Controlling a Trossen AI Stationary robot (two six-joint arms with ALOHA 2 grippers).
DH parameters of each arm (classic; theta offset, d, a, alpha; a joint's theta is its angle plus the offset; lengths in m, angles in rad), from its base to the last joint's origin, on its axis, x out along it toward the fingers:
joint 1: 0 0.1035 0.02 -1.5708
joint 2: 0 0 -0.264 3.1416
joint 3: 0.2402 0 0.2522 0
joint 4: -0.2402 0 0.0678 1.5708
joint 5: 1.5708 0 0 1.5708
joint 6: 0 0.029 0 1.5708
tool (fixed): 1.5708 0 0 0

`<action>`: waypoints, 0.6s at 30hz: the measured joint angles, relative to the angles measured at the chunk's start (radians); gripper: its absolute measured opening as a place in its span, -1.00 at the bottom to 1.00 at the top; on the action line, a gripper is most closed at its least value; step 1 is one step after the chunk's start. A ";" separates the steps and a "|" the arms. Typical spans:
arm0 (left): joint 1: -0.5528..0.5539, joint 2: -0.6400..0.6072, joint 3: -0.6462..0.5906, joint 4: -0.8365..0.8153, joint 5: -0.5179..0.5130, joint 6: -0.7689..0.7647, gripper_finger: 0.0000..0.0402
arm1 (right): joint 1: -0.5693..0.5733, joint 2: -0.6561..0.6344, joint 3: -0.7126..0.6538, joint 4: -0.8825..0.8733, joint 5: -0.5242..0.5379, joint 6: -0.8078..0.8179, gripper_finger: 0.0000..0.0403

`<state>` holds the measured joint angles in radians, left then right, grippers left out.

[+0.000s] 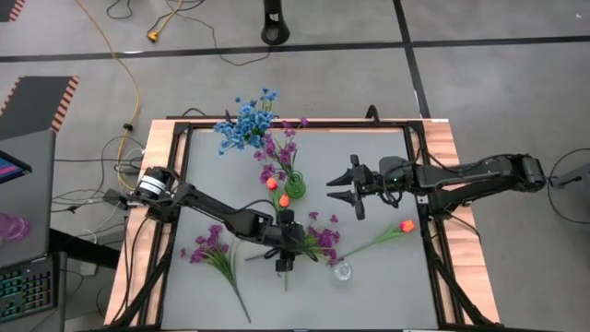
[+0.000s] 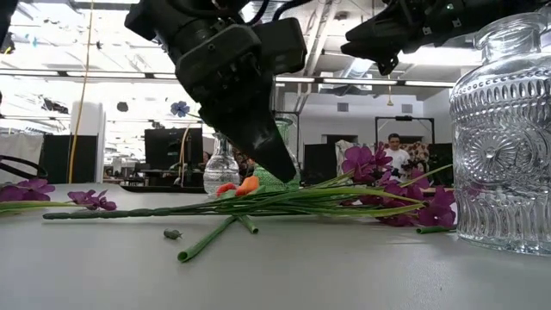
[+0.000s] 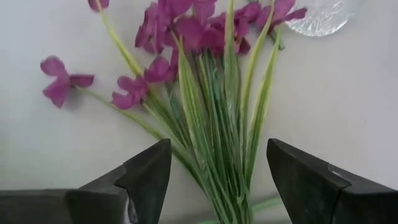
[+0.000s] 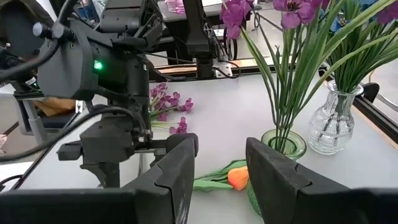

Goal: Sort flowers into vase by color
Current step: Put the right violet flowers into the green vase

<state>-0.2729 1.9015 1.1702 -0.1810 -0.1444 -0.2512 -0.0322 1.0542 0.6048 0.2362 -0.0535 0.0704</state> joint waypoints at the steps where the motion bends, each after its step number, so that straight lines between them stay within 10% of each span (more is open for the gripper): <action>1: 0.000 0.000 0.000 0.002 0.001 -0.013 0.26 | 0.000 0.000 0.000 -0.001 0.000 0.000 -0.14; 18: -0.002 0.062 -0.002 0.005 -0.008 -0.072 0.25 | 0.000 0.000 0.000 -0.022 0.002 0.000 -0.14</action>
<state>-0.2752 1.9636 1.1687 -0.1757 -0.1520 -0.3237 -0.0322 1.0542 0.6048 0.2146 -0.0519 0.0704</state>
